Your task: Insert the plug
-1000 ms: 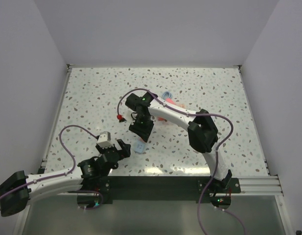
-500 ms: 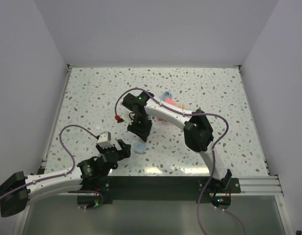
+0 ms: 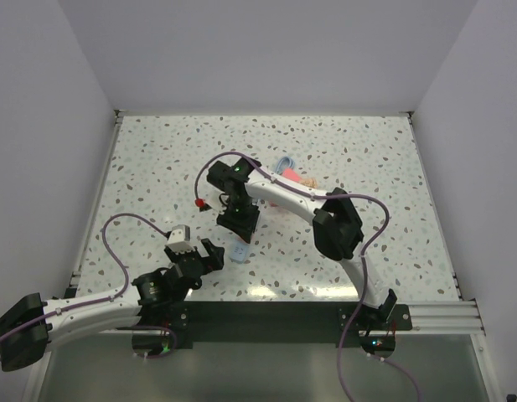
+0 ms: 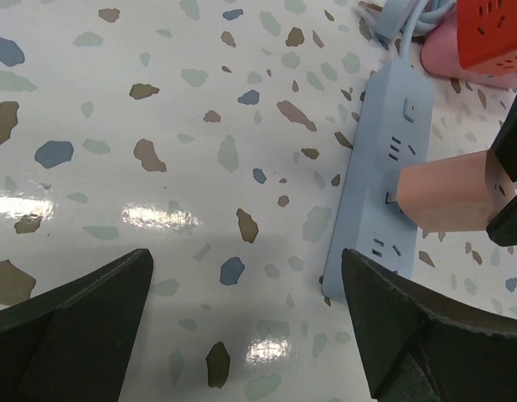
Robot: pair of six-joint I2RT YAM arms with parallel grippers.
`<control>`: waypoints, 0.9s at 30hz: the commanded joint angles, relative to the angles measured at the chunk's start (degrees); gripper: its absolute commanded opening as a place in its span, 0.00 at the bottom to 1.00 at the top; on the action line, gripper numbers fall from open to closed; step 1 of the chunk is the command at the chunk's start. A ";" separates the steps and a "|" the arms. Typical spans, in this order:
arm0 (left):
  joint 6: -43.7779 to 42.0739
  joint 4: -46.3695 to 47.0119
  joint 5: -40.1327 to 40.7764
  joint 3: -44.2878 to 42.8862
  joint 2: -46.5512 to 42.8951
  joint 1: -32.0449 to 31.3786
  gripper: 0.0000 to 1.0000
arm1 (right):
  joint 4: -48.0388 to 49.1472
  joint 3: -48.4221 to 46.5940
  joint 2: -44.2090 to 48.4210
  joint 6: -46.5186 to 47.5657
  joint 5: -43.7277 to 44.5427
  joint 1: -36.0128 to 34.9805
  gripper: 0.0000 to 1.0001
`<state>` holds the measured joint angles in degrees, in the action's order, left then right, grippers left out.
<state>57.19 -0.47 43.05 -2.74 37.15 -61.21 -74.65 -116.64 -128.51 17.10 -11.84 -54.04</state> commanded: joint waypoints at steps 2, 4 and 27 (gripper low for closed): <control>-1.47 2.58 0.72 0.28 0.21 -0.14 1.00 | 6.01 -1.83 -4.03 -0.14 2.08 -1.07 0.00; -1.47 2.58 0.64 0.28 0.12 -0.14 1.00 | 6.10 -2.36 -4.56 -0.14 2.43 -1.15 0.00; -1.47 2.32 0.28 0.37 -0.14 -0.23 1.00 | 19.27 9.68 -0.61 -4.53 3.92 -1.15 0.00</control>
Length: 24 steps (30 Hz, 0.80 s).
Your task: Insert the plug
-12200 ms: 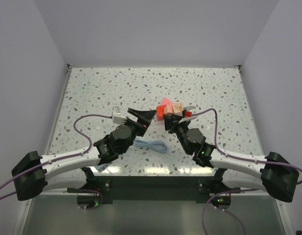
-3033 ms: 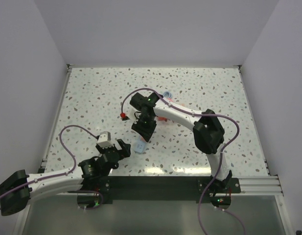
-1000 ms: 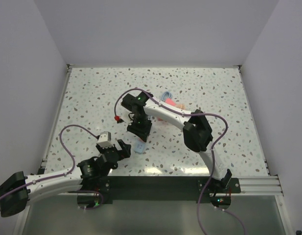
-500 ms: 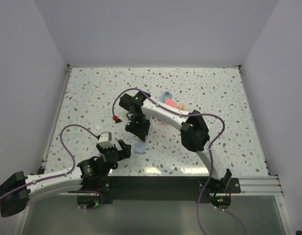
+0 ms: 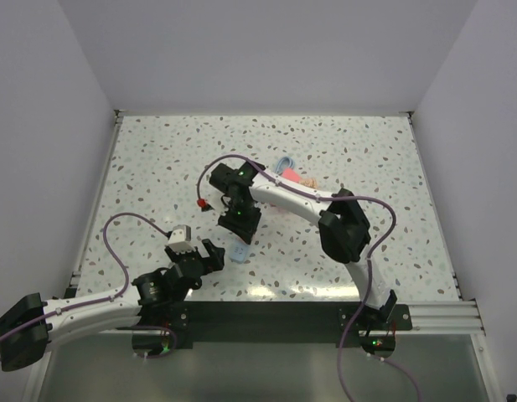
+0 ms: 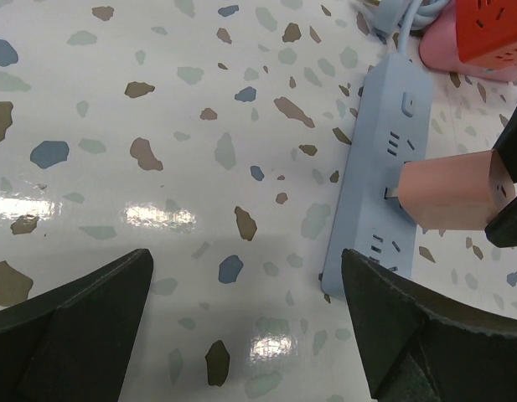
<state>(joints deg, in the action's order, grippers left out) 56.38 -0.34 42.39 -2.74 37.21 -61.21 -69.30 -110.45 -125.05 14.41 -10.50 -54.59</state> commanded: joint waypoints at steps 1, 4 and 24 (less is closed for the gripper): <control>-0.66 2.27 0.94 0.37 -0.21 -0.23 1.00 | 14.19 2.80 -4.14 -2.02 2.59 -0.61 0.00; -0.57 2.27 1.11 0.28 0.05 -0.14 1.00 | 13.93 -0.36 -5.72 -1.94 2.51 -0.61 0.00; -0.83 2.36 1.11 0.28 0.14 -0.14 1.00 | 29.63 19.82 2.26 -9.49 5.66 -0.70 0.00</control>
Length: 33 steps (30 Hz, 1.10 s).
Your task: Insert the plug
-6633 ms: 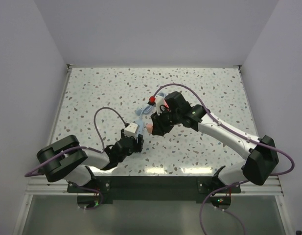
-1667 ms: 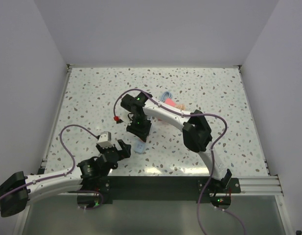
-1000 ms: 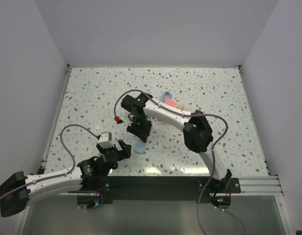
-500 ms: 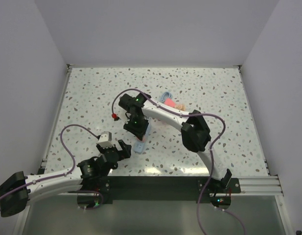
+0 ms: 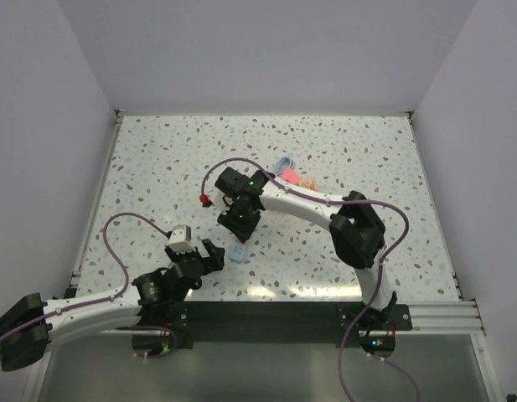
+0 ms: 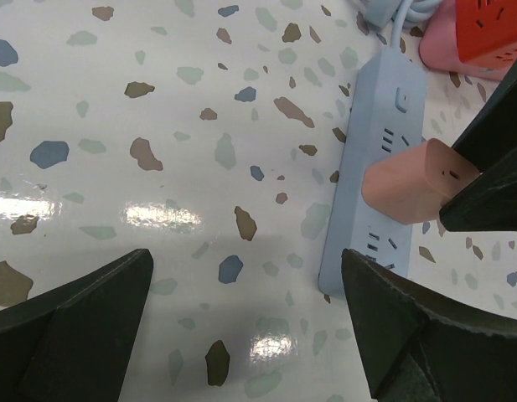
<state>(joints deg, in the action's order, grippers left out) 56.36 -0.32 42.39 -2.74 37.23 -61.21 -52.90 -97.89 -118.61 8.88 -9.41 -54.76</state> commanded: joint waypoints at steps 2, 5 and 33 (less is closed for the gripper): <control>-0.81 2.42 1.12 0.28 0.30 -0.23 1.00 | 14.75 9.81 -3.47 -4.75 5.10 -0.52 0.00; -0.90 2.60 1.29 0.11 0.65 -0.14 1.00 | 15.03 9.56 -5.57 -5.02 5.63 -0.52 0.00; -5.64 -7.67 6.82 -12.36 1.88 -0.23 1.00 | 29.96 20.70 20.59 -12.14 14.59 -0.43 0.84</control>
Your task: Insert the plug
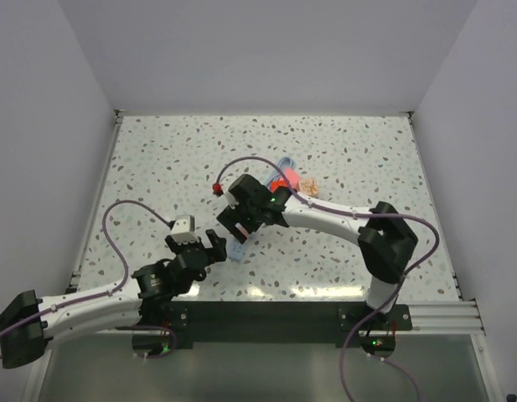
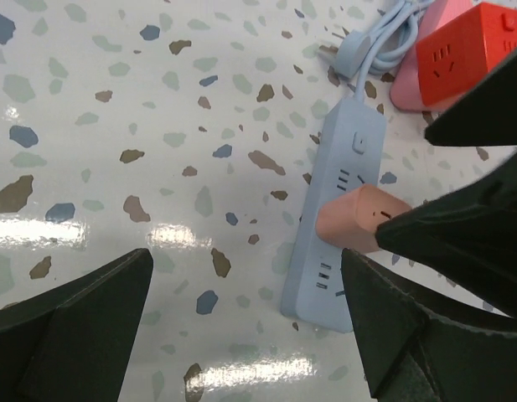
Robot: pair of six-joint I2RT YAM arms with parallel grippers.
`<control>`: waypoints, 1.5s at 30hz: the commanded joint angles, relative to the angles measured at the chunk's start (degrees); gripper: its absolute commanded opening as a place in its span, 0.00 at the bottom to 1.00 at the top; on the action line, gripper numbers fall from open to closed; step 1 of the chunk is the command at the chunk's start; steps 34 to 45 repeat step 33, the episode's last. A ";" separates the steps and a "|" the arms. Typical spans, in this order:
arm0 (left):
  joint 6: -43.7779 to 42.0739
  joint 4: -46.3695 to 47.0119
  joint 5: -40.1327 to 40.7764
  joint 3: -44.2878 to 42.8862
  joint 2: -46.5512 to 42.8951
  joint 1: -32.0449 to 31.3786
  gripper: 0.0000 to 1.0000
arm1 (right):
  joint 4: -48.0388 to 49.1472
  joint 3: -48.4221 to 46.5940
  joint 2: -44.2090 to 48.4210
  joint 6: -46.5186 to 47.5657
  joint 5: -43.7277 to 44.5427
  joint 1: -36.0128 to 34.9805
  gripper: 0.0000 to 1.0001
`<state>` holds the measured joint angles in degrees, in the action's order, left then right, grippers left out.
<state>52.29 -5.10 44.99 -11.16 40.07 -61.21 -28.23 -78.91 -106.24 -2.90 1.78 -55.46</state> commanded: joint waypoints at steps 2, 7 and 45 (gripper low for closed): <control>-2.46 -4.38 6.77 -5.18 -1.14 -0.22 1.00 | 7.03 4.19 13.67 -0.36 5.59 0.27 0.96; -4.13 -9.81 13.44 -11.68 0.53 -0.05 1.00 | 12.40 15.62 26.15 -1.93 10.08 2.81 0.99; -5.88 -18.37 28.13 -28.83 9.05 -0.14 1.00 | 21.90 39.01 55.35 -11.34 29.59 24.26 0.99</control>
